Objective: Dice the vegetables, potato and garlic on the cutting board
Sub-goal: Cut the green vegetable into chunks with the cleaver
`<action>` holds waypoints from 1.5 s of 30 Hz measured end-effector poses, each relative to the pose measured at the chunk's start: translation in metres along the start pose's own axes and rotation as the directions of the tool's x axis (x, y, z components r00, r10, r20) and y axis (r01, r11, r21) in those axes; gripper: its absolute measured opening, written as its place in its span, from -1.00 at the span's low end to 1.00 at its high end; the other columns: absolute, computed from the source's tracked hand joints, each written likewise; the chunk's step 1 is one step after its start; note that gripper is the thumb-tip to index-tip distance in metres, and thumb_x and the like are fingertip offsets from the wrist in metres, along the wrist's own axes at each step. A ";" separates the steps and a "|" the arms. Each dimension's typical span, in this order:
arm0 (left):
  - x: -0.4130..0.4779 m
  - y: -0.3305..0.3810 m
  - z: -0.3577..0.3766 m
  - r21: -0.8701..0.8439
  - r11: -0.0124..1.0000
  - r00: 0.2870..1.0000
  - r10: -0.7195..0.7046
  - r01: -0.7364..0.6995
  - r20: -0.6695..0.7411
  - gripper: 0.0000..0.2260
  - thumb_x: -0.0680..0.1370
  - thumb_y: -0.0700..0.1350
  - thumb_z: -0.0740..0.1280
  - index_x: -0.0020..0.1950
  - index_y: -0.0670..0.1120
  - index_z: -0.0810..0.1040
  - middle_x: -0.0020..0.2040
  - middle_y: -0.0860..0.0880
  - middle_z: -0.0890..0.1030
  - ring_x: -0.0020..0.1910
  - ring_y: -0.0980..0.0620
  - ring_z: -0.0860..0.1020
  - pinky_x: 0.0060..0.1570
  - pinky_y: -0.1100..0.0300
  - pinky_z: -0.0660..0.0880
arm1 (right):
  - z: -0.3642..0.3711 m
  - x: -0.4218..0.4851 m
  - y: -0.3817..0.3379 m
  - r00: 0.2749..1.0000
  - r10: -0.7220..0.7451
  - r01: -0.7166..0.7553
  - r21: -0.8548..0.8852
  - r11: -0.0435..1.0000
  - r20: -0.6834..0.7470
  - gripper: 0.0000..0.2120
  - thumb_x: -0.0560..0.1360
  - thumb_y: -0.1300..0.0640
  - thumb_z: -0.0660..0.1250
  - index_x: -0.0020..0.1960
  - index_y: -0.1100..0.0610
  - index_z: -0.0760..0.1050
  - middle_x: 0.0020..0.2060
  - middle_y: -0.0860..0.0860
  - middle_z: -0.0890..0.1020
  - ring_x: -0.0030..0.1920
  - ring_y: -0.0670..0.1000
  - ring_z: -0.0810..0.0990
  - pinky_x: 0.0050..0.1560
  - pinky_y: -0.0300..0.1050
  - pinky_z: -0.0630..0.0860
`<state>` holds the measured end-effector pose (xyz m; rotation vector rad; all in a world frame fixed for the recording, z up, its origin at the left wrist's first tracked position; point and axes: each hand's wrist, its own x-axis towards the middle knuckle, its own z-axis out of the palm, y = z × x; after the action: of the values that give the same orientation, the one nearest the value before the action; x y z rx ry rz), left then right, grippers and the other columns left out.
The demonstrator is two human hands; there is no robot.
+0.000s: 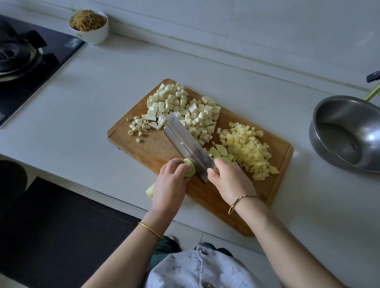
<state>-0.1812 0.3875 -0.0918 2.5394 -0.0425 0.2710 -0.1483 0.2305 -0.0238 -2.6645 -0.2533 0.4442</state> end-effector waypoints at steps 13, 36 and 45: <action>0.000 0.002 0.000 0.004 1.000 1.000 0.003 -0.003 -0.024 -0.74 0.35 -0.33 0.50 0.00 -0.23 0.59 0.04 -0.20 0.56 -0.03 -0.24 0.56 -0.13 0.00 0.54 | -0.013 -0.009 0.005 0.997 0.004 0.005 0.118 0.993 -0.083 -0.62 0.61 0.03 0.16 -0.32 -0.01 0.09 -0.48 -0.02 0.32 -0.49 -0.01 0.27 -0.47 -0.12 0.17; 0.003 0.001 0.002 -0.011 1.000 1.000 -0.015 0.015 -0.019 -0.73 0.37 -0.31 0.49 0.04 -0.21 0.58 0.10 -0.18 0.53 0.00 -0.22 0.56 -0.17 0.04 0.53 | -0.004 0.000 0.008 0.997 0.059 -0.049 0.149 0.988 -0.060 -0.63 0.61 0.02 0.14 -0.31 -0.02 0.10 -0.47 -0.03 0.33 -0.48 -0.01 0.28 -0.46 -0.13 0.17; 0.004 0.002 0.002 -0.009 1.000 0.999 0.010 -0.010 -0.032 -0.77 0.38 -0.30 0.50 -0.01 -0.22 0.57 0.03 -0.17 0.54 -0.09 -0.17 0.57 -0.26 0.07 0.54 | -0.012 -0.003 0.002 0.999 0.010 -0.005 0.097 0.995 -0.049 -0.64 0.61 0.01 0.14 -0.31 0.00 0.12 -0.48 -0.03 0.32 -0.49 -0.01 0.26 -0.49 -0.13 0.15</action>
<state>-0.1773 0.3851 -0.0915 2.5256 -0.0439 0.3143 -0.1463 0.2233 -0.0139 -2.5787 -0.2018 0.3821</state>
